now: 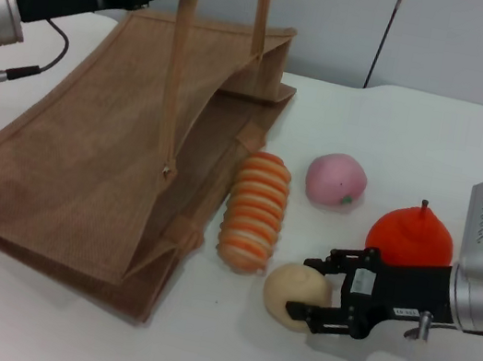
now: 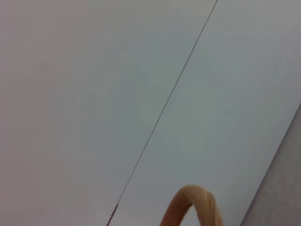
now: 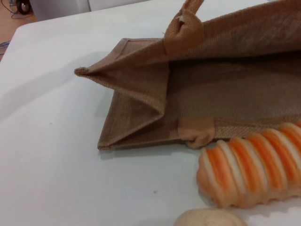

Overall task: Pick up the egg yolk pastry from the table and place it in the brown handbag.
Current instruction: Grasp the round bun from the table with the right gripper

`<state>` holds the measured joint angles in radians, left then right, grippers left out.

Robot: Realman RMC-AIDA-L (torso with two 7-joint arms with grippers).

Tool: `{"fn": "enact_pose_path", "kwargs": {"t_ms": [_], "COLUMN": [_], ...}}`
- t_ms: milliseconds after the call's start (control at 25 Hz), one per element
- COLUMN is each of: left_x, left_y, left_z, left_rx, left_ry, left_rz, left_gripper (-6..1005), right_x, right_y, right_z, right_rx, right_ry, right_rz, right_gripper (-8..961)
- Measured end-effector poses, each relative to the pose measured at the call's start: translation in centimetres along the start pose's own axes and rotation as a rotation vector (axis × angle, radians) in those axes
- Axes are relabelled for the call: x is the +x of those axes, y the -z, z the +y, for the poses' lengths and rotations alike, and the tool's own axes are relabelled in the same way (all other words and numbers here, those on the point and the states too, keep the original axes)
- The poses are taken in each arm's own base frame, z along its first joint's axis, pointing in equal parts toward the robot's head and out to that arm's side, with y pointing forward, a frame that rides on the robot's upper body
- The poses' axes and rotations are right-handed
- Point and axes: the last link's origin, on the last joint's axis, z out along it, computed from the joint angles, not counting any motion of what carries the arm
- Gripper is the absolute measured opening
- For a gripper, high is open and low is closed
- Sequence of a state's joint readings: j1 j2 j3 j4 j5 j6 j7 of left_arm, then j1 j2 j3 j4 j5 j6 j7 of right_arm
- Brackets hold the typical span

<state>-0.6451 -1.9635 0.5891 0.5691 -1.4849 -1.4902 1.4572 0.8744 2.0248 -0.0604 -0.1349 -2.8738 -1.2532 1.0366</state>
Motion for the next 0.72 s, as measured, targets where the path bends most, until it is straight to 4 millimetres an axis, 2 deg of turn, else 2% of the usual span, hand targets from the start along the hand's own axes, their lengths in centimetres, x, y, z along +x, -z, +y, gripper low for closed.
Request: {"fn": "enact_pose_path", "kwargs": {"t_ms": [160, 720], "left_x": [-0.02, 0.49], "left_y": [0.03, 0.46], "left_z": [0.02, 0.81], "left_rx": [-0.001, -0.061], "left_ry": [0.002, 0.004], "left_rz": [0.000, 0.027], "left_gripper": [114, 114], "right_x": [0.17, -0.08], "right_y": [-0.01, -0.25], "right_z": [0.10, 0.33], "right_rx": [-0.012, -0.040], "right_ry": [0.011, 0.056], "right_rz": [0.020, 0.034], "right_gripper": [696, 639]}}
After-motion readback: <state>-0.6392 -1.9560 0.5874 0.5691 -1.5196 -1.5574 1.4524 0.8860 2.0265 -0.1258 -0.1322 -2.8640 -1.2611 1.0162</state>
